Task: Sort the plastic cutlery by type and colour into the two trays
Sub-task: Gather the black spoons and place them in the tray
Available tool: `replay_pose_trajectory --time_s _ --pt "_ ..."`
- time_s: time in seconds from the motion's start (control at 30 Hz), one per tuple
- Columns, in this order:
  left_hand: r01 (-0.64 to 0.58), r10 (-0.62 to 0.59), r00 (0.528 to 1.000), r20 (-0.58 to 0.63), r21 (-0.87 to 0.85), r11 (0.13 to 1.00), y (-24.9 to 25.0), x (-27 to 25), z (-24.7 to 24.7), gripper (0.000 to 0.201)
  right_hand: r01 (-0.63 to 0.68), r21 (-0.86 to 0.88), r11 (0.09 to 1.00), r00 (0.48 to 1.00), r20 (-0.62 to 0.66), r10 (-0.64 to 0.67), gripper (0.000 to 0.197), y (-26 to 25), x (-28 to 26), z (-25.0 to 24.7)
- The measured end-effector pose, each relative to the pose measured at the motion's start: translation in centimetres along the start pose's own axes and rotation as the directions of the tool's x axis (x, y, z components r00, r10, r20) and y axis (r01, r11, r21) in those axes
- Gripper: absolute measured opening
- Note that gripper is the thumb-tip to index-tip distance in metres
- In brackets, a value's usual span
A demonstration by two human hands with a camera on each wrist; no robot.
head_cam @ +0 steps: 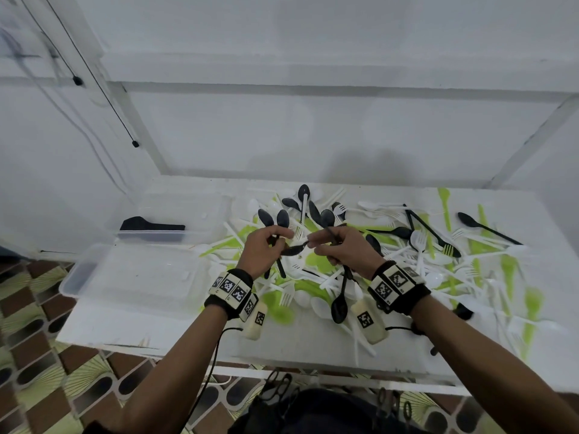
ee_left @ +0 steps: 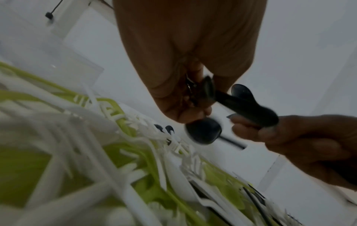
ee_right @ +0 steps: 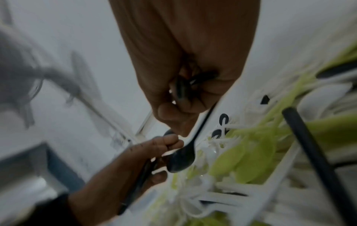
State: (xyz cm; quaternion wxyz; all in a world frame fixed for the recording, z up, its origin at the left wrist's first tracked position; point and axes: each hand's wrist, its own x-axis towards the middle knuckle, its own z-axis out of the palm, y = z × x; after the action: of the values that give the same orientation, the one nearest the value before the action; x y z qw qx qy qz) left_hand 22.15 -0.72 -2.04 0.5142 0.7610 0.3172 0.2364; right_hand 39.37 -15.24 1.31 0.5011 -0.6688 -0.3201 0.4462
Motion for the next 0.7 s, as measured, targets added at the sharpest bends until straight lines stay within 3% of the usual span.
replay_pose_trajectory --time_s 0.13,0.23,0.37,0.47,0.6,0.7 --pt "0.078 -0.077 0.986 0.150 -0.005 0.997 0.2 -0.9 1.4 0.012 0.036 -0.309 0.950 0.999 -0.024 -0.045 0.029 1.5 0.5 0.3" --pt "0.021 -0.031 0.995 0.090 0.111 0.994 -0.3 -1.4 2.5 0.009 0.133 -0.581 0.803 0.980 -0.046 -0.195 0.021 2.8 1.1 0.2" --pt "0.029 -0.023 0.998 -0.060 0.091 0.995 -0.4 -1.6 2.4 0.032 0.180 -0.782 0.597 0.954 -0.010 -0.301 0.026 2.9 2.0 -1.0" --pt "0.049 -0.042 0.987 -0.154 0.038 0.998 -0.3 -1.7 1.9 0.031 0.291 -0.848 0.442 0.940 0.168 -0.297 0.041 2.4 2.9 -0.9" --pt "0.089 -0.092 0.979 -0.180 -0.026 0.996 -1.4 -2.0 1.4 0.037 0.389 -0.872 0.299 0.917 0.333 -0.220 0.036 2.3 4.2 -0.2" --pt "0.120 -0.130 0.987 -0.093 -0.102 0.987 -2.3 -2.5 0.8 0.043 0.394 -0.866 0.307 0.911 0.324 -0.255 0.026 2.6 4.8 -0.8"
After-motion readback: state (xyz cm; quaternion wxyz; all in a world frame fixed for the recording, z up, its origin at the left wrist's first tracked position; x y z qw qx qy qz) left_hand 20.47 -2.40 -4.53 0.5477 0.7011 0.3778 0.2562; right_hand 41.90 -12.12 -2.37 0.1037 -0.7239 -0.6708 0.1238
